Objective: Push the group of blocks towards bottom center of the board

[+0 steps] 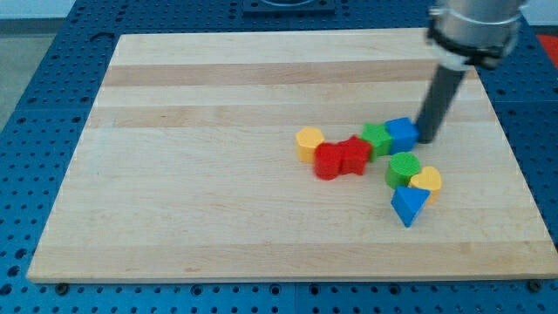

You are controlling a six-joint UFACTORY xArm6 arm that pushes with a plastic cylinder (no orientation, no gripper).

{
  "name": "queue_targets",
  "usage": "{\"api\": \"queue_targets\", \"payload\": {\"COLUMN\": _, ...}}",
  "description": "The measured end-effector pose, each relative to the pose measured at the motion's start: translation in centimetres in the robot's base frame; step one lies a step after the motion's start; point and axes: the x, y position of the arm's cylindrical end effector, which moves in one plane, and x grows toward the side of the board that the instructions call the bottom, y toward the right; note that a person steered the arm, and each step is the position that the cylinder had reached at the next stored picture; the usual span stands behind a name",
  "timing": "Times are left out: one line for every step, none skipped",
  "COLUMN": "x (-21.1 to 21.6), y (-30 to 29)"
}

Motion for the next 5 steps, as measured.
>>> {"api": "queue_targets", "payload": {"x": 0.0, "y": -3.1}}
{"api": "queue_targets", "payload": {"x": 0.0, "y": -2.8}}
{"api": "queue_targets", "payload": {"x": 0.0, "y": -4.9}}
{"api": "queue_targets", "payload": {"x": 0.9, "y": -8.1}}
{"api": "queue_targets", "payload": {"x": 2.0, "y": -10.9}}
